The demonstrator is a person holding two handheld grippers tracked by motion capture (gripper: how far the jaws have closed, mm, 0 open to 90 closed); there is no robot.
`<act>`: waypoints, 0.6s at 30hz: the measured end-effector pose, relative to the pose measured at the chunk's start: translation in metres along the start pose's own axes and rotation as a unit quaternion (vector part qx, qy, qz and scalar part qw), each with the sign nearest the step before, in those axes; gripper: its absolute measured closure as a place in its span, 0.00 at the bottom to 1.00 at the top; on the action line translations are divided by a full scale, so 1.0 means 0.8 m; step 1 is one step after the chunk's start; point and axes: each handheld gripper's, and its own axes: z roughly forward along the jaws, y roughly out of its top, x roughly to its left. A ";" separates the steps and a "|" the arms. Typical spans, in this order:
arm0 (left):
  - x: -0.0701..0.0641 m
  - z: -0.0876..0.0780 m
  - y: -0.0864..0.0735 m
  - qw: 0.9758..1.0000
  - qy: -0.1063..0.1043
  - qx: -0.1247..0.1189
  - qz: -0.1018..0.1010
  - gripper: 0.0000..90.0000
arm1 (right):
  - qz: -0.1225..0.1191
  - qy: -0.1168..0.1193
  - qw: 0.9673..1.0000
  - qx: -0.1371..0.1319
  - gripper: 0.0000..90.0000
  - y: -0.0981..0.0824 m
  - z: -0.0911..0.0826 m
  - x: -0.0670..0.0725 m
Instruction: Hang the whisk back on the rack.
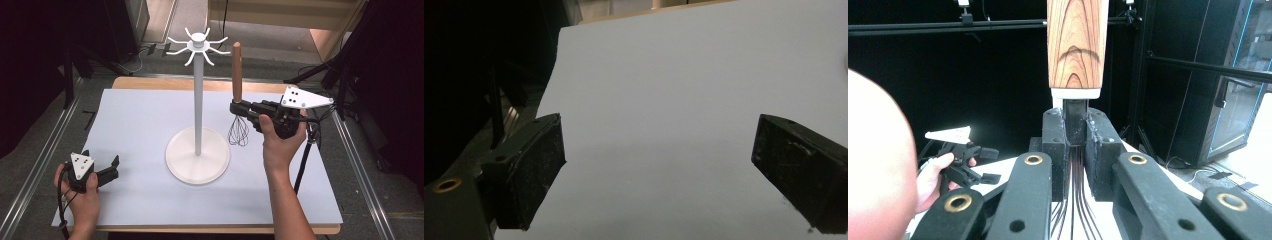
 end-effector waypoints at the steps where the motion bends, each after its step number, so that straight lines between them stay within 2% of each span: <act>1: 0.000 0.000 0.000 1.000 0.000 0.000 0.000 0.08 | 0.002 0.001 1.000 0.001 0.92 0.000 0.001 0.000; 18: 0.000 0.000 0.000 1.000 0.001 0.000 0.000 0.08 | 0.001 0.002 1.000 0.007 0.92 -0.001 0.008 0.000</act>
